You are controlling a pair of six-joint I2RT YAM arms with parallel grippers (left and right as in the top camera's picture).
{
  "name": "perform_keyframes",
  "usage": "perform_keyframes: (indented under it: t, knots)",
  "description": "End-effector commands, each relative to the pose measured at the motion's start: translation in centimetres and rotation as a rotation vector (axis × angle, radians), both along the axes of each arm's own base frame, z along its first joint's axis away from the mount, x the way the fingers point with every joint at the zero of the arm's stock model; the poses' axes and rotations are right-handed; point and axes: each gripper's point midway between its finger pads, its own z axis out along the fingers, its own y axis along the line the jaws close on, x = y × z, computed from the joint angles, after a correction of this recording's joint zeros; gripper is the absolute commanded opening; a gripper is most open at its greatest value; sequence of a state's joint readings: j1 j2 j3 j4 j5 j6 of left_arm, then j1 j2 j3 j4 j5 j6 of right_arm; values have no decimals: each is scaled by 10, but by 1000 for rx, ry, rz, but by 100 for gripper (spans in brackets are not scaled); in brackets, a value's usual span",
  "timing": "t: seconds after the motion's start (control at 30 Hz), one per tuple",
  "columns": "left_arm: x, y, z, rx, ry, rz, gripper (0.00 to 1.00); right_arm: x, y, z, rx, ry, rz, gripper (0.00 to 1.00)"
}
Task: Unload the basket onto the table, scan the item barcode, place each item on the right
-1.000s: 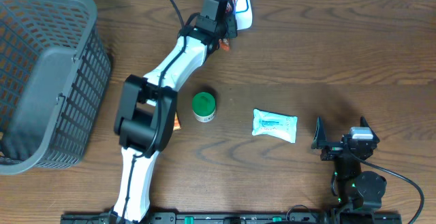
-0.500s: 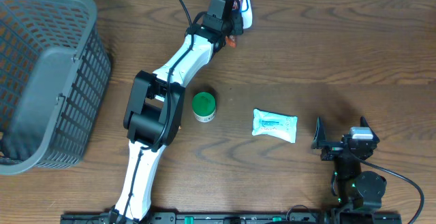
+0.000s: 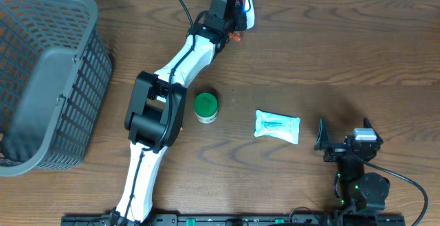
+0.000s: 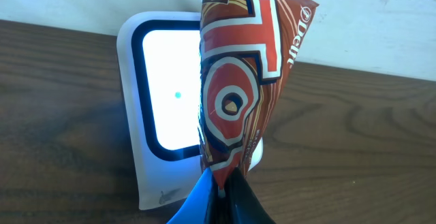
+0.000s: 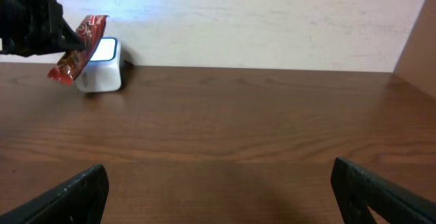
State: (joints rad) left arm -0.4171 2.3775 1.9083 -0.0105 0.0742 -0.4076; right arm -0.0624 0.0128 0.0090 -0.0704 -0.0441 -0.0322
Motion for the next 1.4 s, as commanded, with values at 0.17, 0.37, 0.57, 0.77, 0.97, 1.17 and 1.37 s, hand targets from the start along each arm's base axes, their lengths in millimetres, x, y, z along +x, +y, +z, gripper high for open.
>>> perform_keyframes:
  t: [0.17, 0.37, 0.57, 0.77, 0.97, 1.17, 1.37]
  knots:
    - [18, 6, -3, -75, -16, 77, 7, 0, -4, -2, 16, 3, -20, 99]
    - [4, -1, -22, -119, 95, 14, 7, 0, -4, -2, 16, 3, -20, 99]
    - [-13, -23, 11, -196, 143, -113, 7, 0, -4, -2, 16, 3, -20, 99]
    - [-47, -21, 25, -229, 338, -103, 7, 0, -4, -2, 16, 3, -19, 99]
    - [-107, -12, 31, -135, 513, -221, 7, 0, -4, -2, 16, 3, -20, 99]
    - [-179, -9, 47, -28, 673, -317, 7, 0, -4, -2, 16, 3, -20, 99]
    - [-243, -43, 59, -54, 774, -569, 7, 0, -12, 5, 9, -24, -65, 99]
